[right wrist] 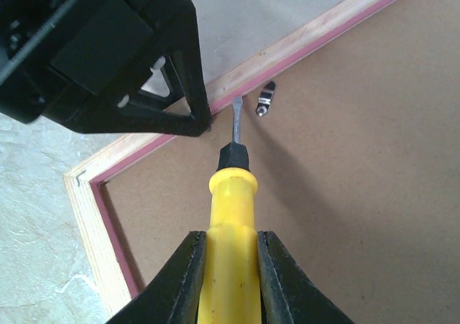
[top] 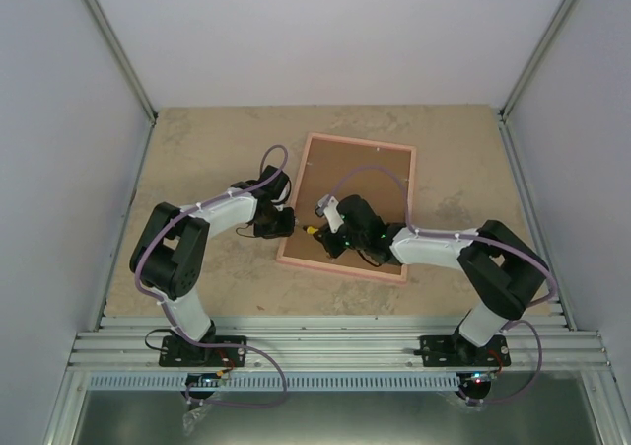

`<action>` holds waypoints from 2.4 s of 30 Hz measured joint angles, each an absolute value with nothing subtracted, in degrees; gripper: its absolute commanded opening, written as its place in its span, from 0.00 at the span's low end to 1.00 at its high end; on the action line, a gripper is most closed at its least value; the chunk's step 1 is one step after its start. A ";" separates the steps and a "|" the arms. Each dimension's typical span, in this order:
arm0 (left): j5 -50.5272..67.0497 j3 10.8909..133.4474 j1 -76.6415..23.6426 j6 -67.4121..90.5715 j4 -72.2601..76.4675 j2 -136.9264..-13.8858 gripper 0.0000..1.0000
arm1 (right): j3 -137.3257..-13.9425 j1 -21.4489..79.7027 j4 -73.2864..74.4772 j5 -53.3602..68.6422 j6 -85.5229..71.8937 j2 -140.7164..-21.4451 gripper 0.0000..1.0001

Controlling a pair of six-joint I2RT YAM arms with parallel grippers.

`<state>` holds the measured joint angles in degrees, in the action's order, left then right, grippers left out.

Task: Take the photo out of the frame

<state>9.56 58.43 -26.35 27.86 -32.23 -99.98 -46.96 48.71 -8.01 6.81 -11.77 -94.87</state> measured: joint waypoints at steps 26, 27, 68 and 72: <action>9.54 58.43 -26.35 27.86 -32.23 -99.96 0.10 | -49.04 49.34 -8.32 0.99 -13.50 -98.10 0.00; 9.54 58.43 -26.35 27.86 -32.23 -99.96 0.09 | -49.04 49.32 -8.32 0.49 -13.45 -98.10 0.00; 8.93 58.33 -26.35 28.77 -32.45 -99.79 0.08 | -59.86 52.27 9.54 -1.91 -11.14 -98.98 0.01; 8.93 58.33 -26.35 28.77 -32.45 -99.79 0.08 | -60.95 52.34 9.54 -2.07 -11.16 -99.98 0.00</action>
<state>8.93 58.33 -26.35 28.77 -32.45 -99.79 -60.95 52.34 9.54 -2.07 -11.16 -99.98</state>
